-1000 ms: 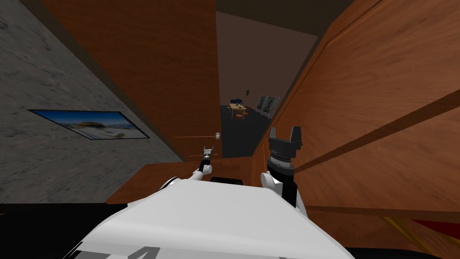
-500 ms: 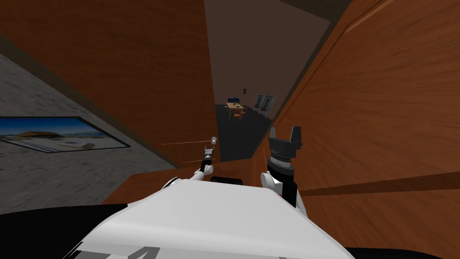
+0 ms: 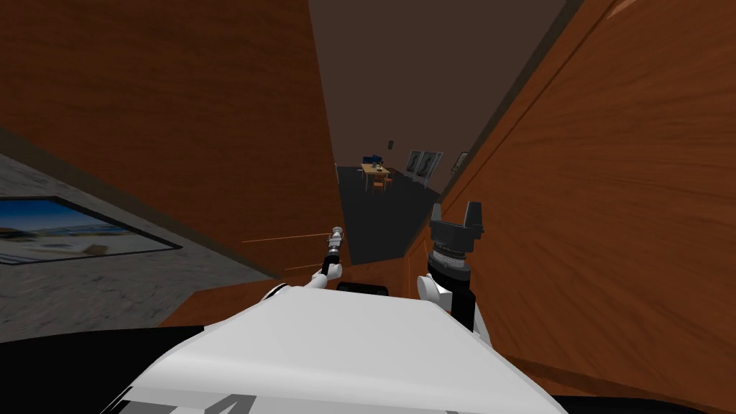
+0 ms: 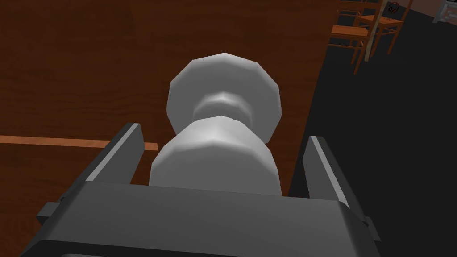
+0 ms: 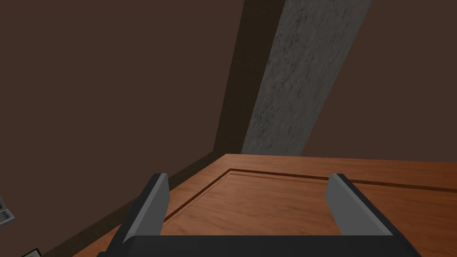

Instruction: Pull the door open

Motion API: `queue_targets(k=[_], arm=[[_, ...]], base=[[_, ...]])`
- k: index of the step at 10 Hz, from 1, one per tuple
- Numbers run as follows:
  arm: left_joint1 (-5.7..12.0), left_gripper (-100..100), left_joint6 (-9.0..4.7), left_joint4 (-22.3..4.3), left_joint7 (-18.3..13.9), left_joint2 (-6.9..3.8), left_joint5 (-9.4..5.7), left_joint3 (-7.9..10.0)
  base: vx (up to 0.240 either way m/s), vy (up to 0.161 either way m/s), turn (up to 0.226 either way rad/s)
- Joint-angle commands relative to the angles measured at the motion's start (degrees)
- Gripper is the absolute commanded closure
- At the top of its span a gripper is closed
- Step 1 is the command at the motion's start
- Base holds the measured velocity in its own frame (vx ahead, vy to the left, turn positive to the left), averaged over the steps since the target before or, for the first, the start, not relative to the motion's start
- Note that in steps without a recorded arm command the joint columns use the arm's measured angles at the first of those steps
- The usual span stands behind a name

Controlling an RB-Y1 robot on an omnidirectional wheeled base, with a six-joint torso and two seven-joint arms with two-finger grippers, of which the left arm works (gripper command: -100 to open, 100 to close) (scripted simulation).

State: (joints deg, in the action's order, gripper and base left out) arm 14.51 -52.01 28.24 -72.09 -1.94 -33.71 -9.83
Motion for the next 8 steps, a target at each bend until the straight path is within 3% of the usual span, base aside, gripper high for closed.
queue_targets(k=[1, 6, 8], arm=[[-0.01, 100, -0.03, -0.1, 0.0, -0.01, -0.01, 0.00], [-0.01, 100, -0.03, -0.1, 0.0, -0.01, -0.01, 0.00], [-0.32, 100, 0.25, -0.1, -0.1, -0.25, -0.01, 0.08]], base=[[-0.014, 0.001, 0.010], [-0.019, 0.001, -0.005], [-0.126, 0.026, -0.057]])
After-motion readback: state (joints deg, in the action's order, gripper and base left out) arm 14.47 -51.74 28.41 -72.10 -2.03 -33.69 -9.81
